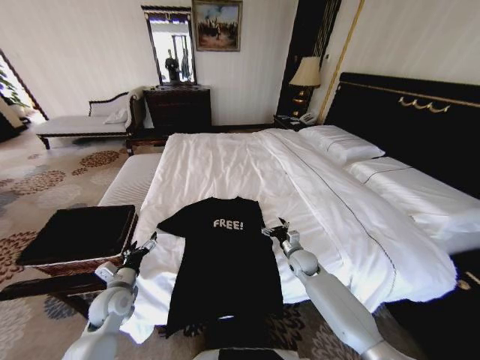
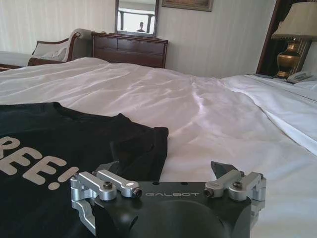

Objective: Fold the clothes on the bed and place them into the basket.

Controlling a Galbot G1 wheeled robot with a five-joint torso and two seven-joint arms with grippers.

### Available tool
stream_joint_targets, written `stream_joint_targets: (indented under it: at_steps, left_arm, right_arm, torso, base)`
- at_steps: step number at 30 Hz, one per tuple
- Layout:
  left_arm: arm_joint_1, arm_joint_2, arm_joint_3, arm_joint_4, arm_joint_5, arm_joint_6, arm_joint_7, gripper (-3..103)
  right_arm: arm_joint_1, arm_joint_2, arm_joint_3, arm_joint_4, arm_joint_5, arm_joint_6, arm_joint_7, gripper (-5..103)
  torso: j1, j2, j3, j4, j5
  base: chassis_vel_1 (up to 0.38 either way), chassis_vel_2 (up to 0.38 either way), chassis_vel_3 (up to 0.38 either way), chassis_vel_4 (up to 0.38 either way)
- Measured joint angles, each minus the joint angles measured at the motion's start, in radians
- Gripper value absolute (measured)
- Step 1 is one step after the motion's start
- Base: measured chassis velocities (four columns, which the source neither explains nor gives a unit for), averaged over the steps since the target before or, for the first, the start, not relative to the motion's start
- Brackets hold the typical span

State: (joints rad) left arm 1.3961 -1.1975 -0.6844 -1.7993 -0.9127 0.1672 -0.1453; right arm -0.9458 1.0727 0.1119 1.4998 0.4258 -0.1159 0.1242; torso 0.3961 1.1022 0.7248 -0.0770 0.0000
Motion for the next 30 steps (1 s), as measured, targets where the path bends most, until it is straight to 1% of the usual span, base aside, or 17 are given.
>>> stream_joint_targets:
  at_steps: [2, 3, 4, 10, 11, 13, 15, 16, 17, 18, 20, 21, 24, 25, 26, 27, 30]
  left_arm:
    - [-0.049, -0.002, 0.024, 0.056, -0.003, 0.002, 0.003, 100]
    - [-0.067, -0.003, 0.032, 0.074, -0.003, 0.004, 0.005, 102]
    - [-0.089, -0.005, 0.04, 0.094, -0.008, 0.008, 0.006, 100]
    - [-0.181, -0.015, 0.076, 0.169, -0.014, 0.011, 0.012, 98]
    - [-0.205, -0.016, 0.085, 0.19, -0.014, 0.011, 0.012, 98]
    - [-0.224, -0.017, 0.092, 0.206, -0.015, 0.012, 0.013, 98]
    - [-0.264, -0.016, 0.106, 0.238, -0.043, 0.017, 0.013, 91]
    - [-0.264, -0.016, 0.106, 0.238, -0.043, 0.017, 0.013, 91]
    - [-0.282, -0.015, 0.113, 0.256, -0.057, 0.021, 0.013, 86]
    - [-0.296, -0.014, 0.117, 0.272, -0.062, 0.022, 0.013, 86]
    - [-0.325, -0.01, 0.128, 0.314, -0.063, 0.024, 0.015, 75]
    - [-0.325, -0.01, 0.128, 0.314, -0.063, 0.024, 0.015, 75]
    - [-0.34, -0.009, 0.137, 0.359, -0.06, 0.023, 0.022, 58]
    - [-0.341, -0.009, 0.137, 0.366, -0.059, 0.022, 0.023, 58]
    - [-0.343, -0.011, 0.137, 0.374, -0.058, 0.021, 0.023, 53]
    - [-0.343, -0.011, 0.137, 0.374, -0.058, 0.021, 0.023, 53]
    - [-0.349, -0.017, 0.135, 0.388, -0.06, 0.018, 0.024, 36]
  right_arm:
    - [0.0, -0.015, 0.001, 0.008, 0.011, -0.002, 0.007, 100]
    - [0.0, -0.02, 0.002, 0.01, 0.015, -0.004, 0.01, 100]
    - [0.001, -0.024, 0.002, 0.012, 0.02, -0.005, 0.012, 100]
    - [0.01, -0.028, -0.002, 0.013, 0.032, -0.011, 0.019, 100]
    - [0.011, -0.028, -0.003, 0.014, 0.033, -0.012, 0.02, 100]
    - [0.011, -0.028, -0.003, 0.014, 0.033, -0.013, 0.02, 100]
    - [0.012, -0.029, -0.005, 0.015, 0.035, -0.013, 0.021, 100]
    - [0.012, -0.029, -0.005, 0.015, 0.035, -0.013, 0.021, 100]
    - [0.013, -0.029, -0.006, 0.016, 0.035, -0.014, 0.021, 100]
    - [0.014, -0.029, -0.007, 0.016, 0.036, -0.014, 0.021, 100]
    - [0.015, -0.03, -0.009, 0.018, 0.04, -0.017, 0.024, 100]
    - [0.015, -0.03, -0.009, 0.018, 0.04, -0.017, 0.024, 100]
    - [0.019, -0.036, -0.009, 0.023, 0.048, -0.022, 0.028, 100]
    - [0.021, -0.038, -0.009, 0.024, 0.05, -0.022, 0.029, 100]
    - [0.024, -0.041, -0.009, 0.025, 0.052, -0.023, 0.03, 100]
    - [0.024, -0.041, -0.009, 0.025, 0.052, -0.023, 0.03, 100]
    - [0.027, -0.047, -0.008, 0.026, 0.057, -0.025, 0.033, 100]
  torso:
    - [0.0, 0.0, 0.0, -0.0012, -0.0003]
    - [0.0, 0.0, 0.0, -0.0012, -0.0003]
    - [0.0, 0.0, 0.0, -0.0013, -0.0002]
    - [0.0, 0.0, 0.0, -0.0009, -0.0001]
    - [0.0, 0.0, 0.0, -0.0005, 0.0]
    - [0.0, 0.0, 0.0, -0.0006, 0.0]
    - [0.0, 0.0, 0.0, -0.001, 0.0]
    - [0.0, 0.0, 0.0, -0.001, 0.0]
    - [0.0, 0.0, 0.0, -0.0011, 0.0002]
    - [0.0, 0.0, 0.0, -0.001, 0.0]
    - [0.0, 0.0, 0.0, -0.001, 0.0001]
    - [0.0, 0.0, 0.0, -0.001, 0.0001]
    - [0.0, 0.0, 0.0, -0.0008, -0.0001]
    - [0.0, 0.0, 0.0, -0.0007, -0.0001]
    - [0.0, 0.0, 0.0, -0.0007, 0.0]
    - [0.0, 0.0, 0.0, -0.0007, 0.0]
    - [0.0, 0.0, 0.0, -0.0009, -0.0001]
  base:
    - [0.0, 0.0, 0.0, 0.0]
    - [0.0, 0.0, 0.0, 0.0]
    - [0.0, 0.0, 0.0, 0.0]
    - [0.0, 0.0, 0.0, 0.0]
    - [0.0, 0.0, 0.0, 0.0]
    - [0.0, 0.0, 0.0, 0.0]
    - [0.0, 0.0, 0.0, 0.0]
    - [0.0, 0.0, 0.0, 0.0]
    - [0.0, 0.0, 0.0, 0.0]
    - [0.0, 0.0, 0.0, 0.0]
    - [0.0, 0.0, 0.0, 0.0]
    - [0.0, 0.0, 0.0, 0.0]
    - [0.0, 0.0, 0.0, 0.0]
    - [0.0, 0.0, 0.0, 0.0]
    - [0.0, 0.0, 0.0, 0.0]
    - [0.0, 0.0, 0.0, 0.0]
    - [0.0, 0.0, 0.0, 0.0]
